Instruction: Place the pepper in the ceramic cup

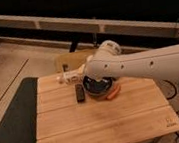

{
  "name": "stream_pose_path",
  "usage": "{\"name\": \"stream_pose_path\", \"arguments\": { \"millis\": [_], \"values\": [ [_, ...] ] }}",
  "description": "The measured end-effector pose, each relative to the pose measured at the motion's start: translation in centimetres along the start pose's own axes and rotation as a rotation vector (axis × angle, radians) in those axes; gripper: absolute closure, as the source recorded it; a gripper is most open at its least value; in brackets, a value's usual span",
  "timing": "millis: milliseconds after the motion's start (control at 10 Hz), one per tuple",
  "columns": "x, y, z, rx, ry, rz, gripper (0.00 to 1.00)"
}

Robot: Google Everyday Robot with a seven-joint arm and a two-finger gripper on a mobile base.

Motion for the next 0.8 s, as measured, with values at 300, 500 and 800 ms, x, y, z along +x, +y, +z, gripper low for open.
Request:
{"name": "stream_pose_path", "arguments": {
  "millis": [300,500,800],
  "values": [
    [-0.1,0.0,0.1,-0.001,0.002,0.006,0.35],
    [-0.8,-0.9,0.4,0.008,-0.002,0.028,0.35],
    [-4.4,-5.6,1.5,0.041,-0.029,0.136,0.35]
  ]
}}
